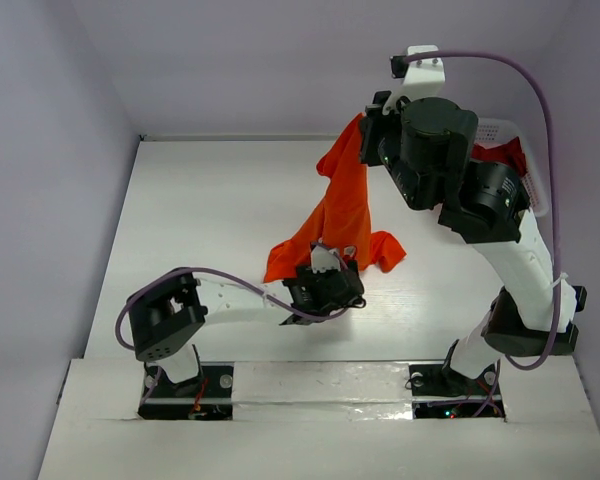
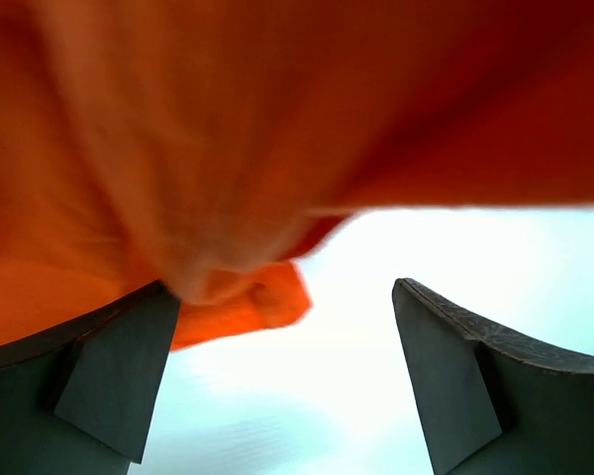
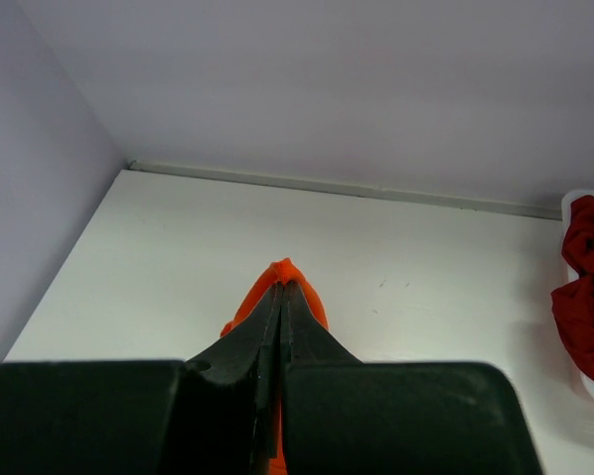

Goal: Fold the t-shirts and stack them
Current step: Flatten the tshirt out

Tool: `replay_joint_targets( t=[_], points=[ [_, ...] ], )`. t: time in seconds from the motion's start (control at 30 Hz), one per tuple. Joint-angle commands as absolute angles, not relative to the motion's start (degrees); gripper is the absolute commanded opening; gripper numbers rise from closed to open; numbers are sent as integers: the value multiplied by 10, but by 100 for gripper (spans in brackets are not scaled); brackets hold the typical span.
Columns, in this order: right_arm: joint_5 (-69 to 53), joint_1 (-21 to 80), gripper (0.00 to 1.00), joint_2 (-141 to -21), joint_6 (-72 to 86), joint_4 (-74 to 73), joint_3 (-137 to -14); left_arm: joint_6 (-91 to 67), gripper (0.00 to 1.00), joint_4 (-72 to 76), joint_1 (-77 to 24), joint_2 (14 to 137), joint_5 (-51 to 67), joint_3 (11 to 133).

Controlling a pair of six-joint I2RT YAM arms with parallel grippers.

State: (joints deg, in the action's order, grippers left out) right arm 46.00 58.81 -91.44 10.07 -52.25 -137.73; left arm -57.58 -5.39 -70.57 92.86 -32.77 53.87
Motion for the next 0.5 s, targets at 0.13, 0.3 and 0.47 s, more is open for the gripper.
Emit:
replay_joint_targets(
  t=[0.13, 0.3, 0.47],
  points=[
    [460, 584, 0, -890, 102, -488, -1372, -570, 86, -81, -738, 940, -323, 597],
    [460, 578, 0, -889, 101, -486, -1372, -577, 86, -90, -738, 947, -326, 596],
    [461, 578, 0, -886, 102, -485, -1367, -591, 86, -128, -738, 940, -333, 592]
  ],
)
